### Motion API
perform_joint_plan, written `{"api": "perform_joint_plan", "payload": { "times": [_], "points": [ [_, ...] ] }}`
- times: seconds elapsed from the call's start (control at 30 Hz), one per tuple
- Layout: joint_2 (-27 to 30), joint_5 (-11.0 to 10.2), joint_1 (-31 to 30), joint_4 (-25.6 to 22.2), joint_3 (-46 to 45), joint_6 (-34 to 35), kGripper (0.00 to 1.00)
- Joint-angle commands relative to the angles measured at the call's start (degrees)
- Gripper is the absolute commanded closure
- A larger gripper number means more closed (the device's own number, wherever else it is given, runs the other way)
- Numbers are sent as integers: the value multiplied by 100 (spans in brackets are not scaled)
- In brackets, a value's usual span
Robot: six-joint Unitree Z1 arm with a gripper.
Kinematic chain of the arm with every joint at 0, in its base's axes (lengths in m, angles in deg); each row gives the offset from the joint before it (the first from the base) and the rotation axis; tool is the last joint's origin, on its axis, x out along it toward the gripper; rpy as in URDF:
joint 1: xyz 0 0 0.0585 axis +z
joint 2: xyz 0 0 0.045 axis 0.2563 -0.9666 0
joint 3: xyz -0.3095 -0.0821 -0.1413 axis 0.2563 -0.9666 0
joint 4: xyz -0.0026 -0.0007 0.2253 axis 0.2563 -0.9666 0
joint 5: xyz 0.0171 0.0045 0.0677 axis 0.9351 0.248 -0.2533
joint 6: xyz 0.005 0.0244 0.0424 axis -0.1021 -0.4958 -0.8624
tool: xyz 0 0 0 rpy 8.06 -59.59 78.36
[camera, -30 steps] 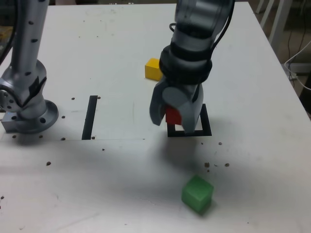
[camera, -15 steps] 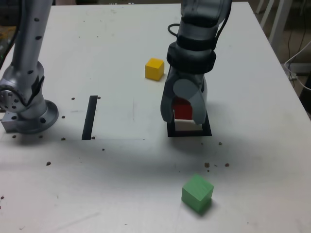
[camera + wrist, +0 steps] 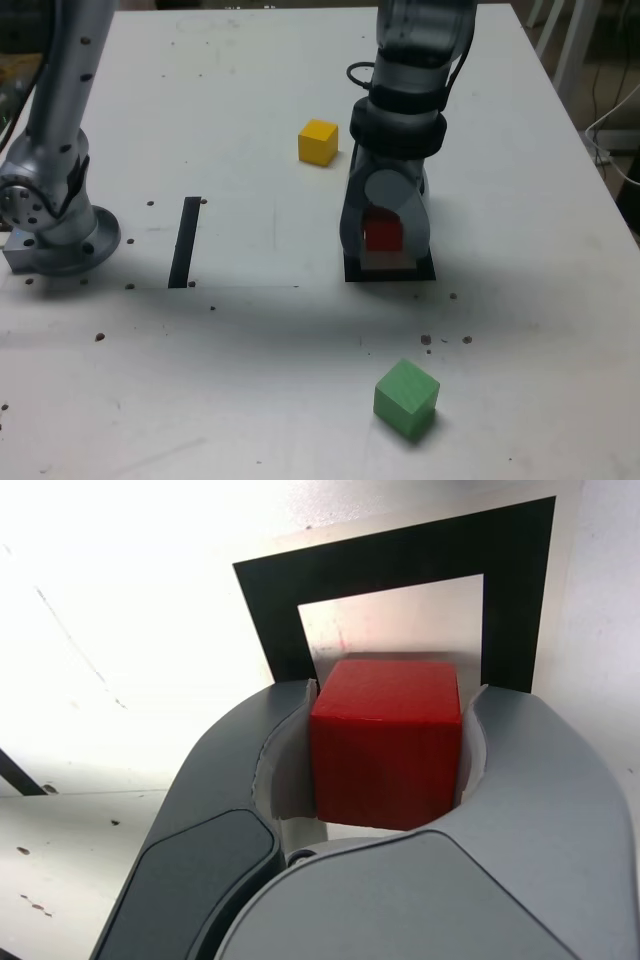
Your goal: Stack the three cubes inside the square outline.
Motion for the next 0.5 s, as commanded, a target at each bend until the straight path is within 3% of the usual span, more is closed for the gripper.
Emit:
{"api": "perform_joint_plan", "payload": {
  "times": [0.0, 0.13, 0.37, 0.47],
  "points": [
    [-48, 11, 26, 16, -10, -25, 70],
    [-92, 32, 43, 38, -31, -49, 62],
    [-125, 115, 58, 133, -144, -105, 10],
    [-123, 146, 58, 168, -178, -117, 3]
  ]
}}
